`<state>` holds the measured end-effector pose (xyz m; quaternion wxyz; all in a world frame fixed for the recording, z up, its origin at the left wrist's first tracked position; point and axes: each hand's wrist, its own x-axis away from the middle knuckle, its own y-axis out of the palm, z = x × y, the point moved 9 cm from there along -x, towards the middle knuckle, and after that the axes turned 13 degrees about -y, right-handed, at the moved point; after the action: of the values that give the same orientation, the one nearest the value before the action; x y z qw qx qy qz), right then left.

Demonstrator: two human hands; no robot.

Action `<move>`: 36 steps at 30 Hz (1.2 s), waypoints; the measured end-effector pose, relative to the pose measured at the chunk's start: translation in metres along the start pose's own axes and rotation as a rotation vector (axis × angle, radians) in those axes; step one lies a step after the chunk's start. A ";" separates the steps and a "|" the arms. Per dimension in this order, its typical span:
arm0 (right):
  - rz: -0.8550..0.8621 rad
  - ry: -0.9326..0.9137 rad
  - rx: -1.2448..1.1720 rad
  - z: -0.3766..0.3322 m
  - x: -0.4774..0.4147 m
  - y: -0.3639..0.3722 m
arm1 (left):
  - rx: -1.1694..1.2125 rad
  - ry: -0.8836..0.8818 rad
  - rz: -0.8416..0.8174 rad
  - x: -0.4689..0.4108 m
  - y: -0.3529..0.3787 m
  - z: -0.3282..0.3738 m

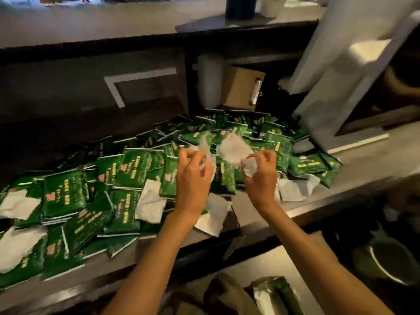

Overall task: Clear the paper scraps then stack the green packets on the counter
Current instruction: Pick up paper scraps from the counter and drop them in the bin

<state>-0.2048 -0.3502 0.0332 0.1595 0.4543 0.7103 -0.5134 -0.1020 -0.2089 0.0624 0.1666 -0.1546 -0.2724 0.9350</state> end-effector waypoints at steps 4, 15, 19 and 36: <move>0.117 0.058 0.091 0.058 0.074 -0.038 | 0.047 0.123 -0.161 0.053 0.084 0.002; 0.276 0.426 0.185 0.184 0.318 -0.089 | 0.033 0.581 -0.534 0.233 0.270 -0.026; 0.150 0.584 0.090 0.225 0.403 -0.076 | -0.064 0.441 -0.769 0.290 0.338 -0.080; -0.501 1.208 -0.081 0.315 0.637 0.023 | -0.620 0.135 -1.225 0.421 0.497 -0.268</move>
<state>-0.6033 -0.3172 -0.5540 -0.3749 0.4773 0.7780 -0.1623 -0.4910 -0.3151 -0.5152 0.6296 -0.0714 -0.5546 0.5394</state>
